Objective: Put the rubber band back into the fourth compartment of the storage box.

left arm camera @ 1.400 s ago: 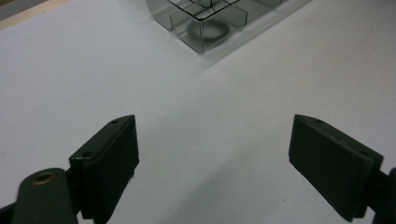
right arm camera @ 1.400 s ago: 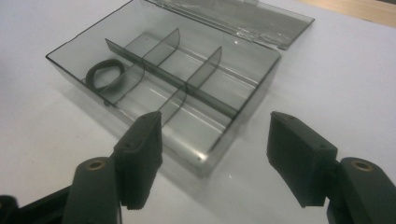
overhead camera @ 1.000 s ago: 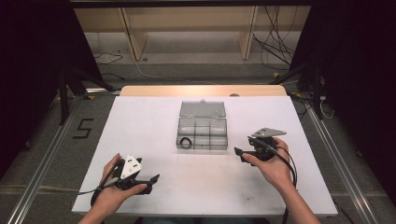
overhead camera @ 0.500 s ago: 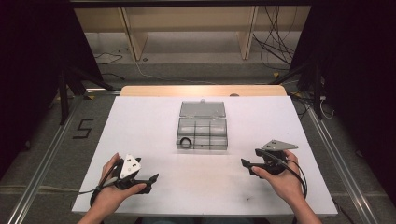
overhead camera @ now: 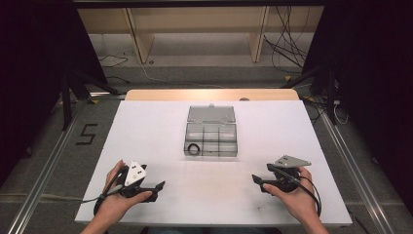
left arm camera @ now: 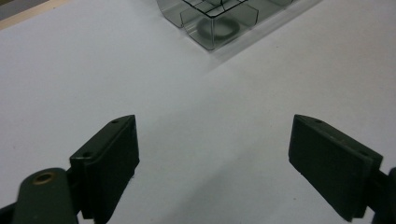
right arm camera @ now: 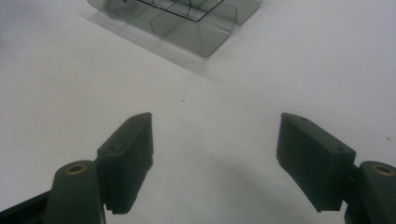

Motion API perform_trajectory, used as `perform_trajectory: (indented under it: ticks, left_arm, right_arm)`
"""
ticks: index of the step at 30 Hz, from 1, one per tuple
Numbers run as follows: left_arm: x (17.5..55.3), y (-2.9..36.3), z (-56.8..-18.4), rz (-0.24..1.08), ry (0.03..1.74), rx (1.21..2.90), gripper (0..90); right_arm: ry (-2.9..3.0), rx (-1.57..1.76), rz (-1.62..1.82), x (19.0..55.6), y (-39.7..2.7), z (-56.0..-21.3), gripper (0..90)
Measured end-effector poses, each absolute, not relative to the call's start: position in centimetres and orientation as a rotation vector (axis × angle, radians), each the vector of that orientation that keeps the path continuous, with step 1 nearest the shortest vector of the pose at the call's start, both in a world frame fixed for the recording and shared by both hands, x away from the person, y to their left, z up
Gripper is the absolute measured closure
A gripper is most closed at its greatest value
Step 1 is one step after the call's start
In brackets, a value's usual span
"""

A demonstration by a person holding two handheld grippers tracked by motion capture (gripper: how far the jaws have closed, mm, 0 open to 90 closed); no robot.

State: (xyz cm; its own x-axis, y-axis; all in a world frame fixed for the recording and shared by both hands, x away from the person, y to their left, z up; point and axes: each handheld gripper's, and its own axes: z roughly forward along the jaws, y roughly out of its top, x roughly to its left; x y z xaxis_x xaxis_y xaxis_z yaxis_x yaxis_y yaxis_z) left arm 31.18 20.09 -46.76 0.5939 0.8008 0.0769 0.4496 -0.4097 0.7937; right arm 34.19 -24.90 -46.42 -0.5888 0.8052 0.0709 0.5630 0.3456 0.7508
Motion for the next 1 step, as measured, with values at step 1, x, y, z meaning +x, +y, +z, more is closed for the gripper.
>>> perform_trajectory:
  ticks: [1]
  left_arm:
    - [31.23, 20.14, -46.81, 0.587, 0.994, 2.06, 15.6]
  right_arm:
    - [2.3, 1.216, 1.092, 34.13, -24.99, -46.42, 27.7]
